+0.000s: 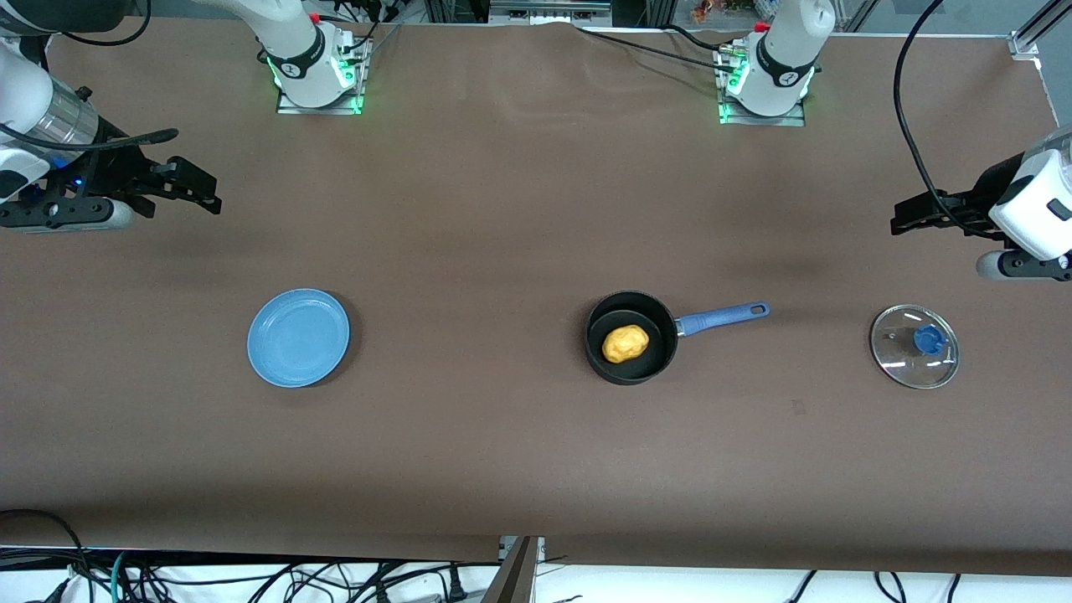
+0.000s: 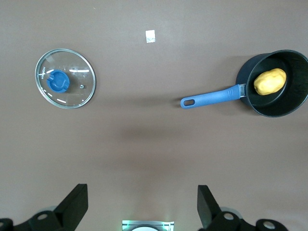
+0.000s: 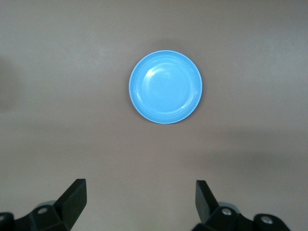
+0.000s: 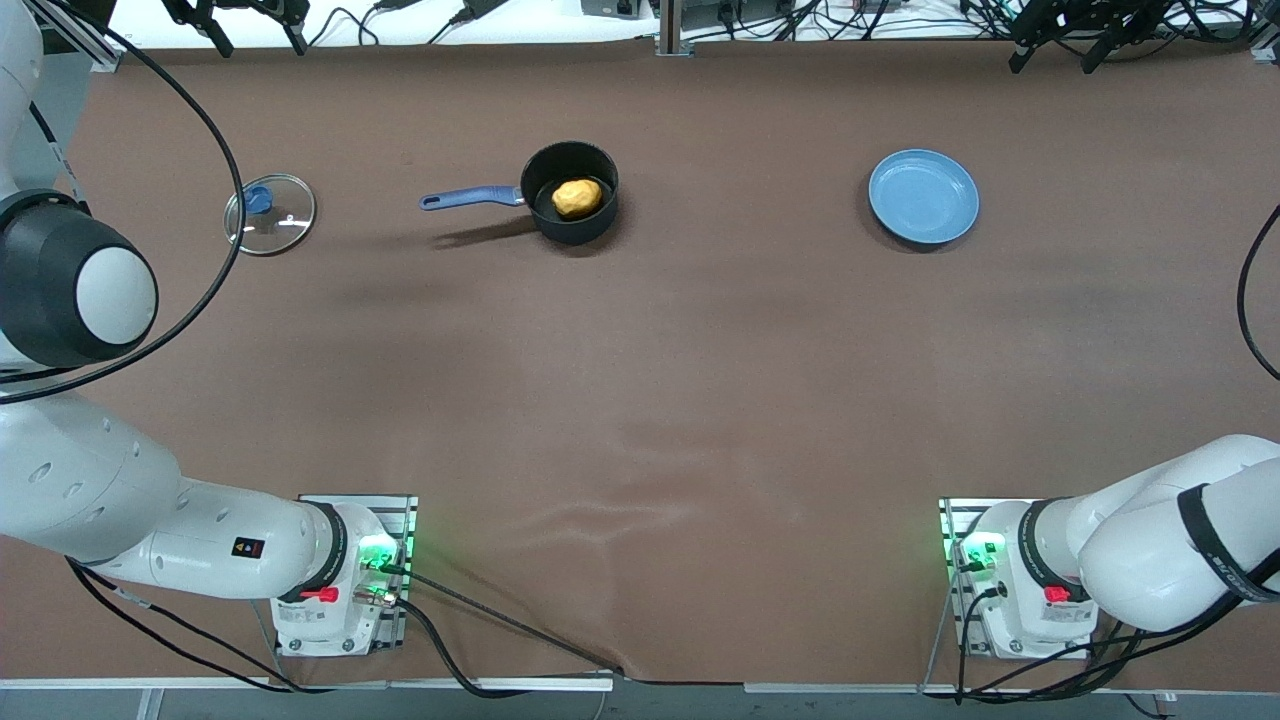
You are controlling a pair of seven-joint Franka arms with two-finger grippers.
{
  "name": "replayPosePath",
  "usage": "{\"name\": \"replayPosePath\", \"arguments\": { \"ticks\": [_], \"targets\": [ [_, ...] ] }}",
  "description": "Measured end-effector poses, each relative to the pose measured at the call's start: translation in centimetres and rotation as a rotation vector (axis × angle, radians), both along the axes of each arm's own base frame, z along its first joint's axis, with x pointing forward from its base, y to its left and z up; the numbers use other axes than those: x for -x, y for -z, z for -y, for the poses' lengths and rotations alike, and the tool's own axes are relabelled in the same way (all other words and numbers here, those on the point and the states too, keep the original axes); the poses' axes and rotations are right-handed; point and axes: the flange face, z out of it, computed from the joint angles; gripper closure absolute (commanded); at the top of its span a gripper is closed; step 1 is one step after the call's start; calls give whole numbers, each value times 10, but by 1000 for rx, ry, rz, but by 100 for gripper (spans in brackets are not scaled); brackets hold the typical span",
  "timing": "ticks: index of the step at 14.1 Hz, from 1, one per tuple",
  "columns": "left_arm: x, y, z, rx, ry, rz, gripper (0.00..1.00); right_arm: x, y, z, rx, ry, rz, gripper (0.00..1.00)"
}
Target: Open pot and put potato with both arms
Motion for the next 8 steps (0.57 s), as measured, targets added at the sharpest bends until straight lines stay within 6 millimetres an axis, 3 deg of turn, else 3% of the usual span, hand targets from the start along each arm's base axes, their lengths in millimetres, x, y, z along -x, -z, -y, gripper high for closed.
{"name": "replayPosePath", "arguments": {
  "ticks": [8],
  "targets": [
    [0, 0, 0, 0, 0, 1, 0, -3, 5, -1, 56, -12, -2, 0]
  ]
}}
